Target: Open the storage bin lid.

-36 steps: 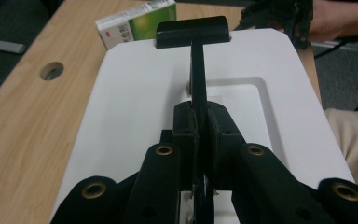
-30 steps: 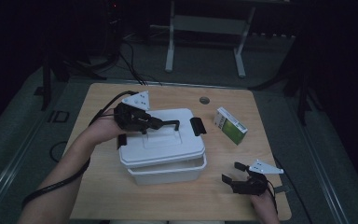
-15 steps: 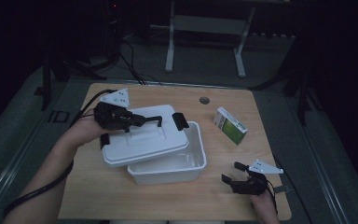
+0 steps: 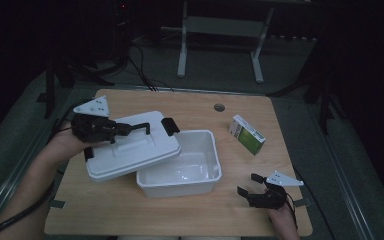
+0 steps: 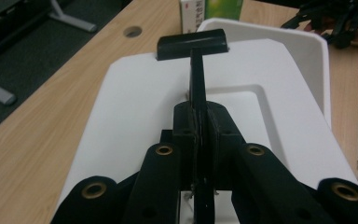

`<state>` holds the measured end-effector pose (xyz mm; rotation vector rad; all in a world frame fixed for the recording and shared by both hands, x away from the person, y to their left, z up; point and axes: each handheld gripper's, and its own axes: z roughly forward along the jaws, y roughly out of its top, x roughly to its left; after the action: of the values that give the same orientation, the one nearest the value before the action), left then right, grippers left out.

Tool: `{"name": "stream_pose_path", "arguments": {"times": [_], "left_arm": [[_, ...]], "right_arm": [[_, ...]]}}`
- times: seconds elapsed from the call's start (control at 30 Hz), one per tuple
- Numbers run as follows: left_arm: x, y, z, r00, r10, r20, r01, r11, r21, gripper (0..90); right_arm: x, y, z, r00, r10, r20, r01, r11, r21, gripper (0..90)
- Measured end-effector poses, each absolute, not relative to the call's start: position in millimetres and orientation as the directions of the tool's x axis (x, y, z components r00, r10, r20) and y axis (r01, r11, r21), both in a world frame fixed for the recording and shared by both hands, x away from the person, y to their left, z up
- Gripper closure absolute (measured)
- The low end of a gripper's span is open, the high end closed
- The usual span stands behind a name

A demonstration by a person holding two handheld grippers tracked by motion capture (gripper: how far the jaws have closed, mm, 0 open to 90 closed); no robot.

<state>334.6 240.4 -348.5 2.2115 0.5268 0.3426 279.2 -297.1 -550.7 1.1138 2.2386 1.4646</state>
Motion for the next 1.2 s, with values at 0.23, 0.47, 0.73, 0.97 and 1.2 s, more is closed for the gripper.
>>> {"name": "stream_pose_path", "arguments": {"times": [0.23, 0.47, 0.73, 0.97, 1.2], "left_arm": [[327, 270, -351, 0.841, 0.538, 0.059, 0.291, -0.542, 0.789, 83.3], [319, 297, -356, 0.805, 0.590, 0.059, 0.316, -0.512, 0.799, 83.3], [312, 325, -365, 0.757, 0.651, 0.054, 0.352, -0.476, 0.806, 83.3], [302, 350, -376, 0.707, 0.705, 0.047, 0.377, -0.432, 0.819, 83.3], [295, 366, -396, 0.662, 0.748, 0.046, 0.397, -0.403, 0.824, 83.2]], "right_arm": [[279, -297, -551, -0.678, 0.709, 0.194, 0.463, 0.207, 0.862, 13.8], [280, -297, -551, -0.679, 0.709, 0.191, 0.462, 0.210, 0.862, 13.7], [280, -296, -551, -0.680, 0.709, 0.189, 0.462, 0.214, 0.861, 13.7], [280, -296, -551, -0.678, 0.710, 0.190, 0.464, 0.212, 0.860, 13.8], [280, -296, -551, -0.677, 0.711, 0.190, 0.465, 0.213, 0.859, 13.8]]}}
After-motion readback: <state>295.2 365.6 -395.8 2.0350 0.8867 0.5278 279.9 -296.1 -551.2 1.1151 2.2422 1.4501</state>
